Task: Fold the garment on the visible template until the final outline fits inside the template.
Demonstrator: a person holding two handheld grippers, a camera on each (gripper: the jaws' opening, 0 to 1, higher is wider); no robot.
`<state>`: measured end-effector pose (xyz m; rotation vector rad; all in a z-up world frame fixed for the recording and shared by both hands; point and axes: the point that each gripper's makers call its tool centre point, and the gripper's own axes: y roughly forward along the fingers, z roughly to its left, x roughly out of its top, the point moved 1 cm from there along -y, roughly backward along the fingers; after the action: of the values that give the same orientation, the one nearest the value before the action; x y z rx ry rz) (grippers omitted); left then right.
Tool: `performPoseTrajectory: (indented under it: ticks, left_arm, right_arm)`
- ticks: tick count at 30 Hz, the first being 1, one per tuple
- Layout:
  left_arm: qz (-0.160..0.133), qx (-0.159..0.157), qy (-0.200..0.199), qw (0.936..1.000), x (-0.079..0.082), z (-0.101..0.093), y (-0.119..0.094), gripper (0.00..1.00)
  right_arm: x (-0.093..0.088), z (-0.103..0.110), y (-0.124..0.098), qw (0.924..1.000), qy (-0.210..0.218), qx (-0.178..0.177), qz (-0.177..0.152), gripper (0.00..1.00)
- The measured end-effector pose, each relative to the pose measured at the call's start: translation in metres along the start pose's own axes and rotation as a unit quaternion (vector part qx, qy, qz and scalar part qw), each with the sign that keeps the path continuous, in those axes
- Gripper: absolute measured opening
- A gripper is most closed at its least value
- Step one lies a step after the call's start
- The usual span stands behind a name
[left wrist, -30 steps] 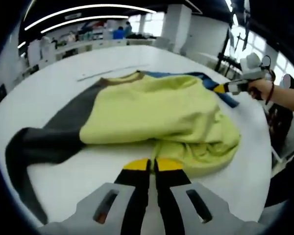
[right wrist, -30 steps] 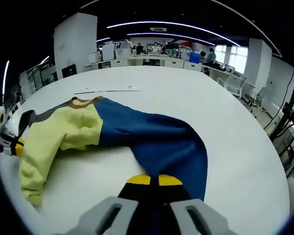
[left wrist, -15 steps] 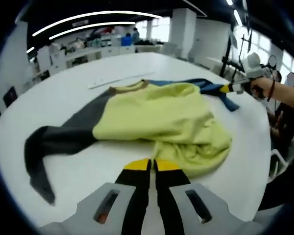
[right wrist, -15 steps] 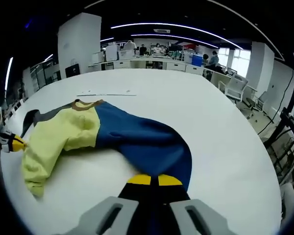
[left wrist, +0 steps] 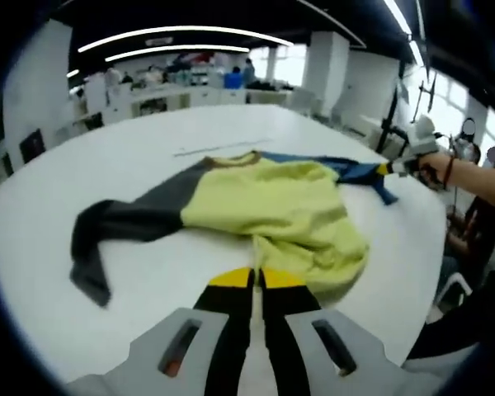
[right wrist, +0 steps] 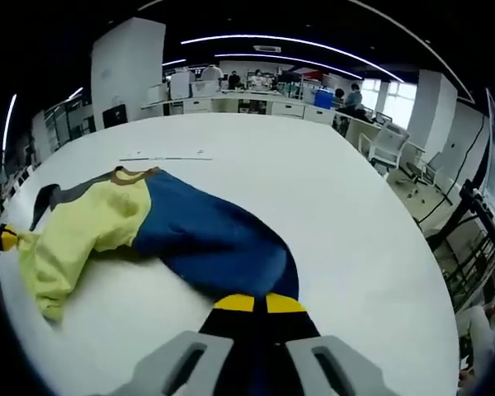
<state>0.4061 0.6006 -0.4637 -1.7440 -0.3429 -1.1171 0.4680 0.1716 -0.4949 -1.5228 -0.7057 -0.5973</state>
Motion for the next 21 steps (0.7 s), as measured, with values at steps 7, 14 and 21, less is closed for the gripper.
performPoseTrajectory:
  ticks: [7, 14, 21]
  left_arm:
    - [0.001, 0.012, -0.012, 0.9999, -0.009, 0.0, -0.017, 0.0]
    - [0.014, 0.019, -0.028, 0.9993, -0.019, 0.0, -0.033, 0.0]
    - [0.016, 0.03, -0.056, 0.9978, -0.026, -0.004, -0.052, 0.0]
  right_arm:
    - [0.007, -0.009, -0.006, 0.9998, 0.016, 0.003, -0.015, 0.0]
    - [0.009, -0.019, -0.008, 0.9999, 0.013, -0.002, -0.01, 0.0]
    - [0.009, -0.018, -0.013, 0.9994, 0.033, 0.0, -0.008, 0.0]
